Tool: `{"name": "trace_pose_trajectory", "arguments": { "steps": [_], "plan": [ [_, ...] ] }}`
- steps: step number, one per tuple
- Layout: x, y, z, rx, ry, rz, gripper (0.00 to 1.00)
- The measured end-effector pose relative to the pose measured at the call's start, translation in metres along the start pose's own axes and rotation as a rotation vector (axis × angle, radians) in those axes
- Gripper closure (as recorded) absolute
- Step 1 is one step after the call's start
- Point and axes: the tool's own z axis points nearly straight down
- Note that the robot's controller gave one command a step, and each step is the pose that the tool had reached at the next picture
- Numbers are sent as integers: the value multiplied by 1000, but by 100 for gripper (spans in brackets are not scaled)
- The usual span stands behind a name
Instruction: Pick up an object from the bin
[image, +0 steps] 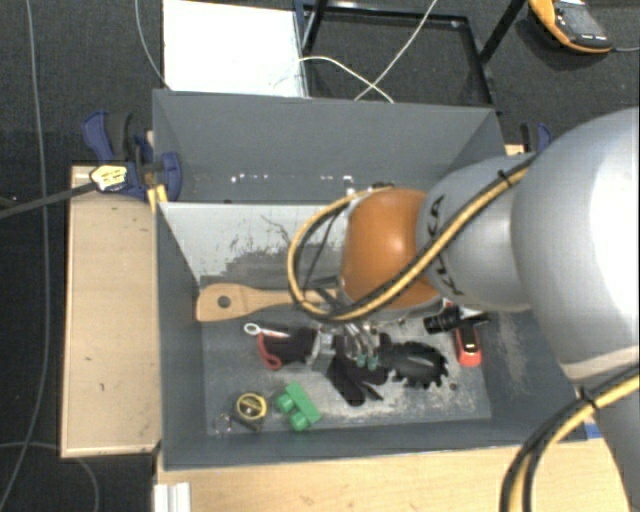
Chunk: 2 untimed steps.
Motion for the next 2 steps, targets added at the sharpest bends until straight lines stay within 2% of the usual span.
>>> {"name": "trace_pose_trajectory", "arguments": {
  "steps": [2],
  "plan": [
    [0,0,-19,-1,-2,4,100]
  ]
}}
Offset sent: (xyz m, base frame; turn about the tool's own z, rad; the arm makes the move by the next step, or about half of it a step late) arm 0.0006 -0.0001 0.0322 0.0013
